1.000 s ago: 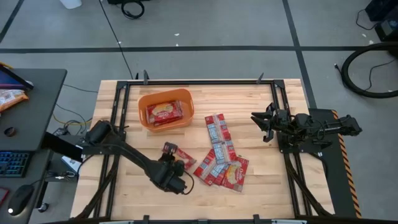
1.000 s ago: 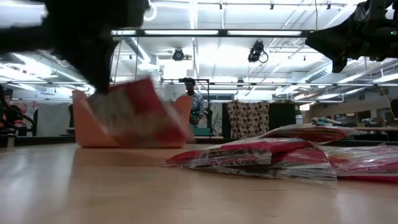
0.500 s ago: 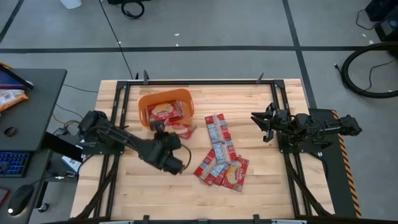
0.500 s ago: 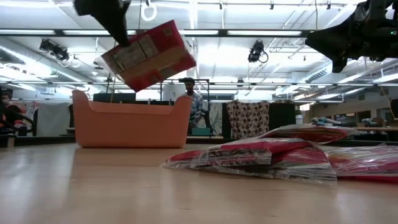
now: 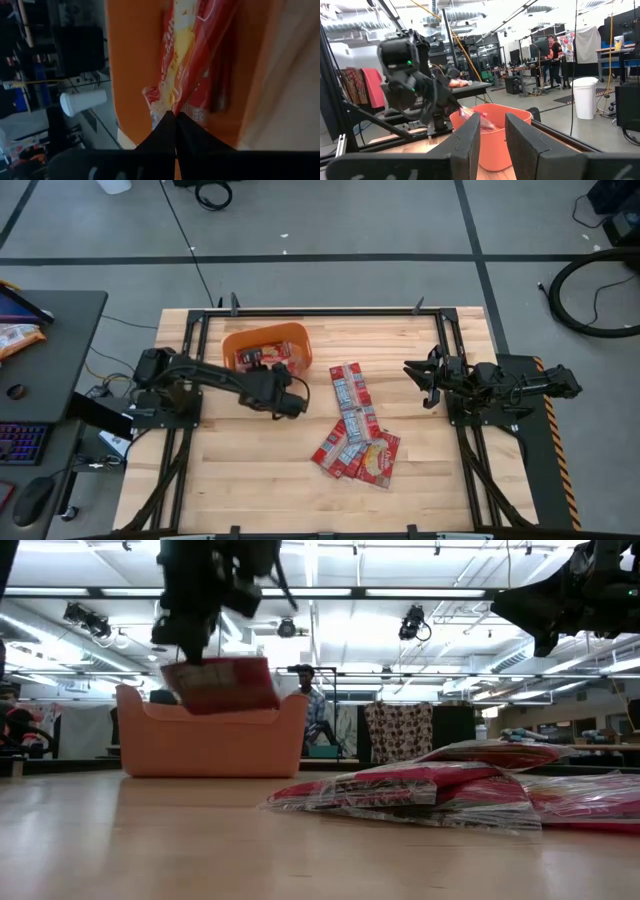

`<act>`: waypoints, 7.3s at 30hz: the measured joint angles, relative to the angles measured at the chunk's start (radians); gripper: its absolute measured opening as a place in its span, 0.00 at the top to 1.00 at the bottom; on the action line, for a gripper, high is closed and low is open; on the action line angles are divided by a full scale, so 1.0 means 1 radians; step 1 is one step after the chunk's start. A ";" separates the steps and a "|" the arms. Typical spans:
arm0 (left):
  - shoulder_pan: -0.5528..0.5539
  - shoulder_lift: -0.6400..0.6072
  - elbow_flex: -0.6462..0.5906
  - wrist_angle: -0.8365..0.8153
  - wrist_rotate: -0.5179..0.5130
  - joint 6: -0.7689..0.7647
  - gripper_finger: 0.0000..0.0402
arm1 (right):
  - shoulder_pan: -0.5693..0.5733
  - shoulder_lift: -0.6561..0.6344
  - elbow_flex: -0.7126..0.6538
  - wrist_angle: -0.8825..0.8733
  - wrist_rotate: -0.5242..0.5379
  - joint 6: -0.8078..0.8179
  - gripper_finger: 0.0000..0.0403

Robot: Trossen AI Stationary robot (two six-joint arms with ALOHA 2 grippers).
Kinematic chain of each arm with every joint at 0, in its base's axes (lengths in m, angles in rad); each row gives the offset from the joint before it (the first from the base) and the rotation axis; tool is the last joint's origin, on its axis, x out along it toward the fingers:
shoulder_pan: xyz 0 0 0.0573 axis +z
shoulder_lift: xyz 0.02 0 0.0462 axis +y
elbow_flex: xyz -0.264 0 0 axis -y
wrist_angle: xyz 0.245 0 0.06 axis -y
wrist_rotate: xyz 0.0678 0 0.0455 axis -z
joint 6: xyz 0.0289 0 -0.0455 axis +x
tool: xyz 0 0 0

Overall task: Sort popcorn bags into baskets
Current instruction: Put the red popcorn bag into the orange container

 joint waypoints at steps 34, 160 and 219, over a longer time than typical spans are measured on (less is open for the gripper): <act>0.253 -0.075 -0.079 0.142 0.111 0.280 0.69 | 0.000 0.000 0.000 0.000 -0.001 0.000 0.76; 0.134 0.090 0.642 0.228 0.226 0.007 0.99 | 0.000 0.015 0.000 0.000 -0.003 0.000 0.76; 0.347 -0.305 0.178 0.516 0.269 -0.440 0.99 | 0.000 0.020 0.000 0.000 0.000 0.000 0.76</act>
